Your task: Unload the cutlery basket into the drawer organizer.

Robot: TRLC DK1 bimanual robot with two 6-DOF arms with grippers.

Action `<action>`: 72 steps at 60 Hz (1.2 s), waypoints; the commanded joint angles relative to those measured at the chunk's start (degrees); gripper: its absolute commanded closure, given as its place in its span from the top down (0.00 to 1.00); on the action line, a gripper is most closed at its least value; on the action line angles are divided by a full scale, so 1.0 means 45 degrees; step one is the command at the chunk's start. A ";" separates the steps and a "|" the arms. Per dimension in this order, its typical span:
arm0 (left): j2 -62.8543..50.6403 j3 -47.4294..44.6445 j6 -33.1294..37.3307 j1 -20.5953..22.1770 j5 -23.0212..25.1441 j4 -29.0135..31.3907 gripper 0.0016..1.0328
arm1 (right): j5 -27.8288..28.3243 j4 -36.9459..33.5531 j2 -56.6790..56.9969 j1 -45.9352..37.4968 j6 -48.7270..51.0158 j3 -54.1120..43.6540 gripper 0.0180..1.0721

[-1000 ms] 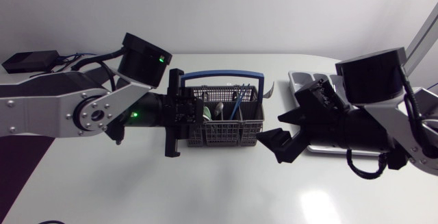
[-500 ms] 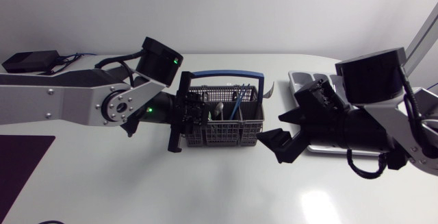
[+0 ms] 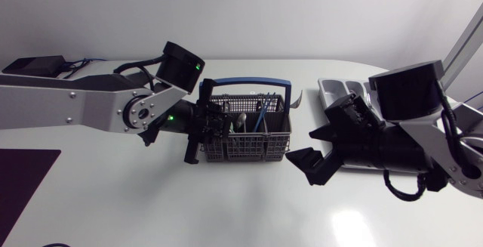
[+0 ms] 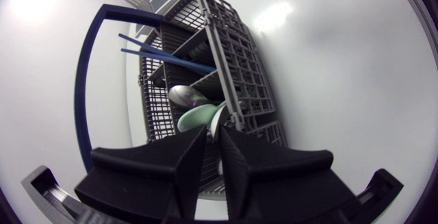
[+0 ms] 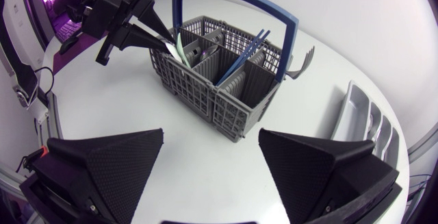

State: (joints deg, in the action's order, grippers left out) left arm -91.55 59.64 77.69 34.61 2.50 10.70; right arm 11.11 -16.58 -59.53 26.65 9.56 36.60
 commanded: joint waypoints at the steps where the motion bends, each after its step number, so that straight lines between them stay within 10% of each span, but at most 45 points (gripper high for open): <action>1: -0.0340 0.0400 0.0567 0.0180 -0.0126 0.0201 0.14 | -0.0048 -0.0066 0.0006 -0.0142 0.0355 -0.0340 0.95; 72: 0.2336 0.3954 0.0802 0.0395 -0.0107 0.4869 0.03 | 0.0128 -0.0496 0.1568 -0.0240 0.0766 -0.0770 0.95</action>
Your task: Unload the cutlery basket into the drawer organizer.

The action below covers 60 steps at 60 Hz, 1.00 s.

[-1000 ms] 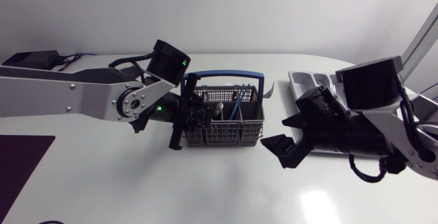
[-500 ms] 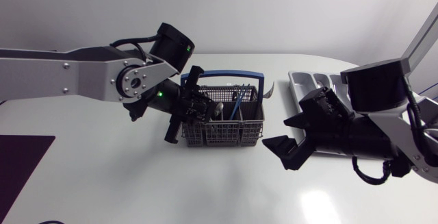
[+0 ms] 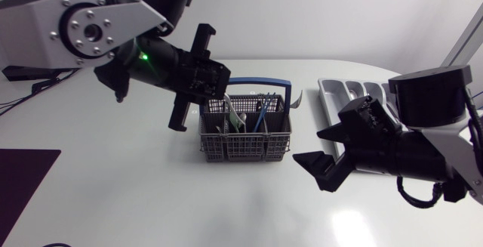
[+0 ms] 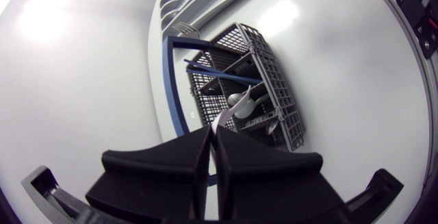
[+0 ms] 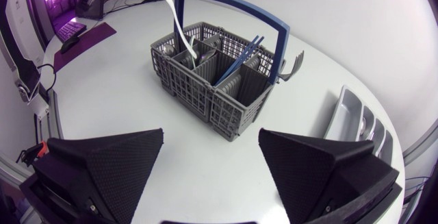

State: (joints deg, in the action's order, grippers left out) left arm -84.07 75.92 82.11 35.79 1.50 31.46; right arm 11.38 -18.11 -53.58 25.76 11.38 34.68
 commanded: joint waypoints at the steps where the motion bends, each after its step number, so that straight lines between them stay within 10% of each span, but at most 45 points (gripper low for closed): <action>1: 0.0773 0.0336 -0.0238 0.0172 0.0117 0.0254 0.03 | 0.0070 -0.0175 0.0286 -0.0041 0.0363 -0.0362 0.95; 33: 0.0030 0.2348 -0.9730 0.2281 0.0117 0.1778 0.03 | -0.1278 -0.0117 0.1985 0.0292 0.1632 -0.0518 0.95; 60: -0.1512 0.2816 -1.4164 0.2730 0.0117 0.1563 0.03 | -0.4071 0.1309 0.1927 0.3377 0.2120 -0.1104 0.95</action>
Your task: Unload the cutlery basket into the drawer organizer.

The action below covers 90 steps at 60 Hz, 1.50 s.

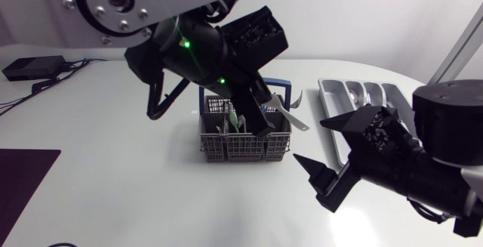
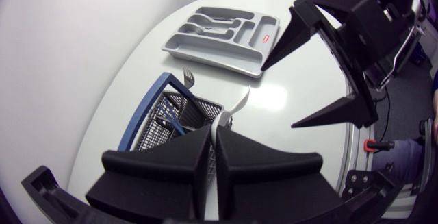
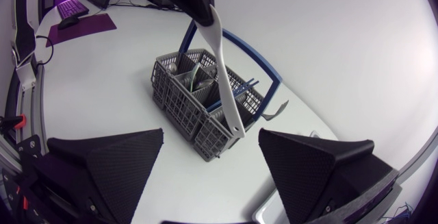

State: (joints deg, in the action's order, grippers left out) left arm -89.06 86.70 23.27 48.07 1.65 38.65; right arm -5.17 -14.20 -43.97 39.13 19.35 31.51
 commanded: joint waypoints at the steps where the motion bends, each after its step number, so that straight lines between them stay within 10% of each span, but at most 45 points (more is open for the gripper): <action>1: -0.0464 0.0422 -0.1245 0.0000 0.0083 -0.0035 0.03 | -0.0511 0.0577 -0.0249 0.0464 0.0406 -0.0459 0.95; 22: -0.1382 0.0754 -0.3276 -0.0058 0.1000 0.0453 0.03 | -0.2523 0.3604 -0.2085 0.1186 0.1480 -0.0947 0.90; 38: -0.1460 0.0773 -0.3764 -0.0097 0.1333 0.0805 0.03 | -0.3226 0.5420 -0.3531 0.1401 0.2379 -0.0947 0.67; 54: -0.1577 0.0539 -0.3608 -0.0078 0.1293 0.0883 0.03 | -0.3265 0.5479 -0.3804 0.1616 0.2691 -0.0693 0.30; 90: -0.1518 0.0519 -0.3686 -0.0019 0.1293 0.0902 0.18 | -0.3090 0.5362 -0.3863 0.1753 0.2789 -0.0712 0.12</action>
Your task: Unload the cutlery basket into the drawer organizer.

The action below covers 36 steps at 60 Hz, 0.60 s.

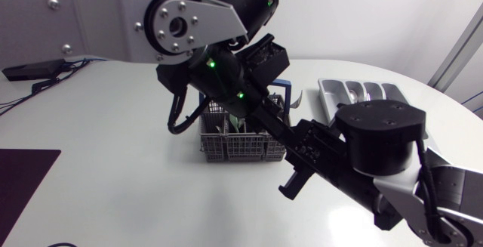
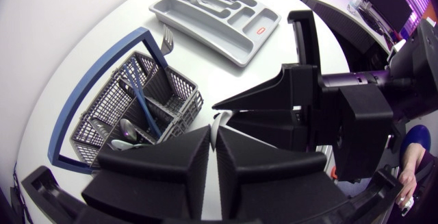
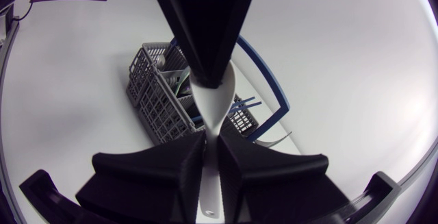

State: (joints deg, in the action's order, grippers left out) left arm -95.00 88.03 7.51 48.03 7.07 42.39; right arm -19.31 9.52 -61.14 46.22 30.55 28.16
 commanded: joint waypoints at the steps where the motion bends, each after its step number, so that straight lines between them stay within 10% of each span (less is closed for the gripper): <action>1: -0.0178 0.0223 -0.0184 -0.0009 0.0089 0.0072 0.19 | 0.0053 0.0072 -0.0026 0.0198 0.0302 0.0011 0.12; 36: 0.0291 0.0477 -0.0282 0.0030 0.0089 0.0033 0.40 | 0.0092 -0.0162 0.0267 0.0374 0.0400 -0.0692 0.11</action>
State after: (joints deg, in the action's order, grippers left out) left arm -94.98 88.20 7.49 48.07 7.09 42.96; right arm -19.09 9.17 -60.66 47.29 31.20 26.94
